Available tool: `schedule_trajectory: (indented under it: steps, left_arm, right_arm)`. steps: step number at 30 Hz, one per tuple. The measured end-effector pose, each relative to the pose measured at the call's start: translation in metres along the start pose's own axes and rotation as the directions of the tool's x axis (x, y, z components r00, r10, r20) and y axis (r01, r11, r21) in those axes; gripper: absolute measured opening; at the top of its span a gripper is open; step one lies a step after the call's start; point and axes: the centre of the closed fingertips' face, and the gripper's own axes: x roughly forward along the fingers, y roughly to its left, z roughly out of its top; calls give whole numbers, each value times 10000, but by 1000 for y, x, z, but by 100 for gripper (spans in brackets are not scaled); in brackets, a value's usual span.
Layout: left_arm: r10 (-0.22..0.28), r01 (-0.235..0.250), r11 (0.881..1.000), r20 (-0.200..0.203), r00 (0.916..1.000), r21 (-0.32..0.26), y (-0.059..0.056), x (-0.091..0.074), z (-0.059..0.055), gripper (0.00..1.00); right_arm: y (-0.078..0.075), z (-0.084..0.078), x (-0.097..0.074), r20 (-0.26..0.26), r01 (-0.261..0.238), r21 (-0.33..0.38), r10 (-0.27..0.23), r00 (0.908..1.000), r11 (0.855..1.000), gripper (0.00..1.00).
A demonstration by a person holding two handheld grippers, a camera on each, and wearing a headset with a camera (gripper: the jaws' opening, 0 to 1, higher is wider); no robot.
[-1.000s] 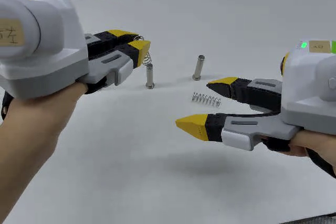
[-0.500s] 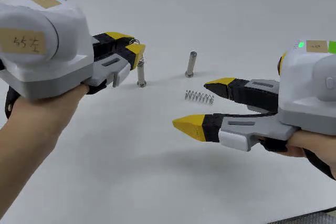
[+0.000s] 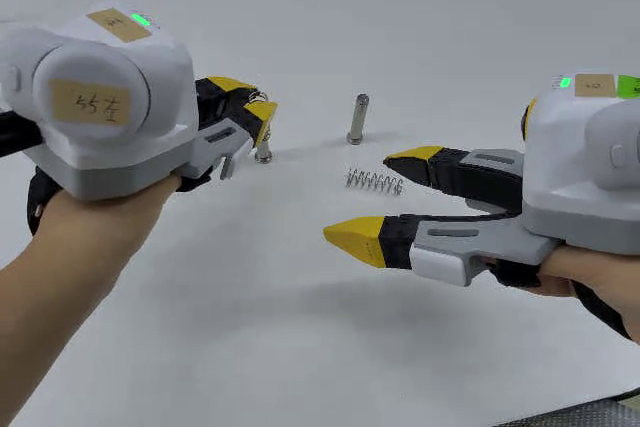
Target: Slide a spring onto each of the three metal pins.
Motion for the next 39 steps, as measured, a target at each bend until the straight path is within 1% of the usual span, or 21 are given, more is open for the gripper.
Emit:
schedule_trajectory:
  steps: [5, 9, 12, 18, 25, 27, 32, 39]
  left_arm:
    - [47, -47, 10000, -83, 10000, 3, -1, 3, -4, 11]
    - [108, -110, 9998, -183, 9998, -149, -1, 5, -9, 11]
    - [148, -152, 9998, -231, 9996, -157, -1, 6, -11, 11]
    - [136, -144, 9997, -386, 9992, -188, -1, 8, -18, 11]
    - [144, -153, 9998, -532, 9985, -163, -1, 10, -23, 11]
    - [165, -170, 9998, -606, 9980, -67, -1, 11, -25, 11]
    - [193, -195, 9998, -543, 9983, -25, -1, 11, -24, 11]
    - [250, -264, 9994, -572, 9981, -243, 0, 10, -25, 11]
  right_arm:
    - [-2, -1, 0, -14, 56, 22, -56, 10000, 10000, 57]
    - [-4, -1, -1, -20, 135, 41, -135, 9999, 9999, 57]
    - [-6, -2, -1, -72, 191, 27, -191, 9998, 9998, 57]
    - [-8, -4, -2, -146, 292, 23, -292, 9995, 9996, 56]
    - [-10, -6, -2, -270, 380, -19, -380, 9989, 9993, 56]
    - [-11, -7, -2, -293, 413, -14, -413, 9987, 9991, 56]
    - [-15, -8, -2, -373, 549, -48, -551, 9978, 9985, 56]
    - [-23, -12, -4, -610, 896, -236, -909, 9940, 9957, 54]
